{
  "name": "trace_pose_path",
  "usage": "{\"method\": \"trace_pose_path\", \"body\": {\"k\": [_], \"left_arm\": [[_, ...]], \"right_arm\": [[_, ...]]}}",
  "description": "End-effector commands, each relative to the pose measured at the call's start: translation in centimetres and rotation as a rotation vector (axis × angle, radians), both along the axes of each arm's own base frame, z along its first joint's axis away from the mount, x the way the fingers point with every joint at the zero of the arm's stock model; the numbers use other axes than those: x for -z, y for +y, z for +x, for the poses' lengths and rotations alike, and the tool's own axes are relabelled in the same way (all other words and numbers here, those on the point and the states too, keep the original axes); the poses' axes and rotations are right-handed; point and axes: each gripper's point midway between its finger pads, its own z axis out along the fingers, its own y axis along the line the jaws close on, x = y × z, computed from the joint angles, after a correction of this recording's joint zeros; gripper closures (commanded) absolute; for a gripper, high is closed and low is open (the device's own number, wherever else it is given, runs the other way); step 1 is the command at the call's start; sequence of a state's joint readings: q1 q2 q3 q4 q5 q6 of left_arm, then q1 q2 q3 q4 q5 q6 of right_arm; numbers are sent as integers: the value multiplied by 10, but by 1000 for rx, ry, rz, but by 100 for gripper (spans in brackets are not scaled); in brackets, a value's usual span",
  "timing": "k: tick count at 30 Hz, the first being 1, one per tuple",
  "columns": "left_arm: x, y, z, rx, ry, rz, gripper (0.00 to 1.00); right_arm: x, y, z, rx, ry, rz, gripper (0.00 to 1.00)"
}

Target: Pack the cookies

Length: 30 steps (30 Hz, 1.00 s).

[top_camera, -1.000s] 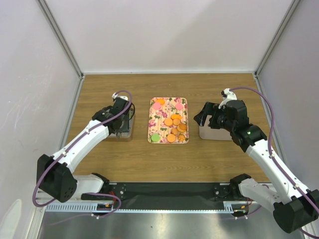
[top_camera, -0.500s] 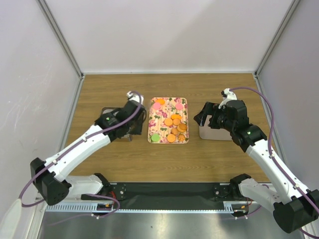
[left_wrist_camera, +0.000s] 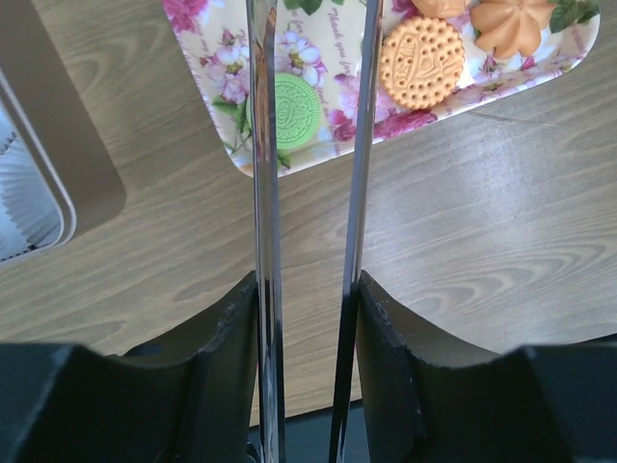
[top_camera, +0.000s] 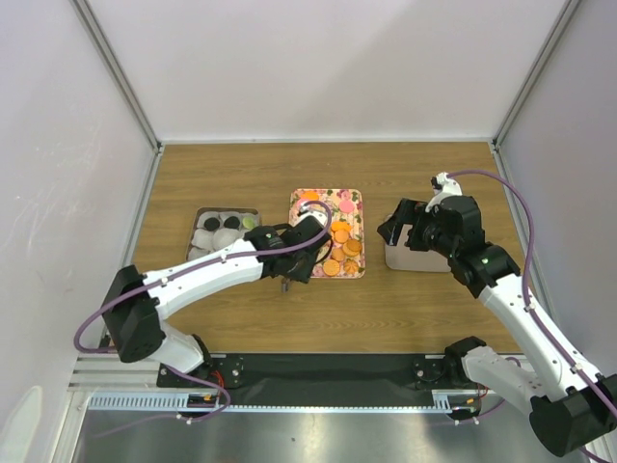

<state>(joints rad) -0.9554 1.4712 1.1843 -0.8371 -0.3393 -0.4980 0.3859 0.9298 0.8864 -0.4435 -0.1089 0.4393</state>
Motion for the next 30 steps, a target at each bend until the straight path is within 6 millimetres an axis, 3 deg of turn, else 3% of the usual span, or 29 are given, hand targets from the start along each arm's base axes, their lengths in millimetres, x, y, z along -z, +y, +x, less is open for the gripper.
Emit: {"method": "trace_pose_path", "body": {"k": [1,9,30], "left_arm": [[-16,-21,11,-8,-41,-74,54],[1,-26,13,6,-18,-31,54],[12,-26,24,9,-25,52,52]], "right_arm": [[-14,-4,1,8,-48,-5,5],[-14,-4,0,5,-50,-7,5],[-13,-3,0,0,-51,-3,5]]}}
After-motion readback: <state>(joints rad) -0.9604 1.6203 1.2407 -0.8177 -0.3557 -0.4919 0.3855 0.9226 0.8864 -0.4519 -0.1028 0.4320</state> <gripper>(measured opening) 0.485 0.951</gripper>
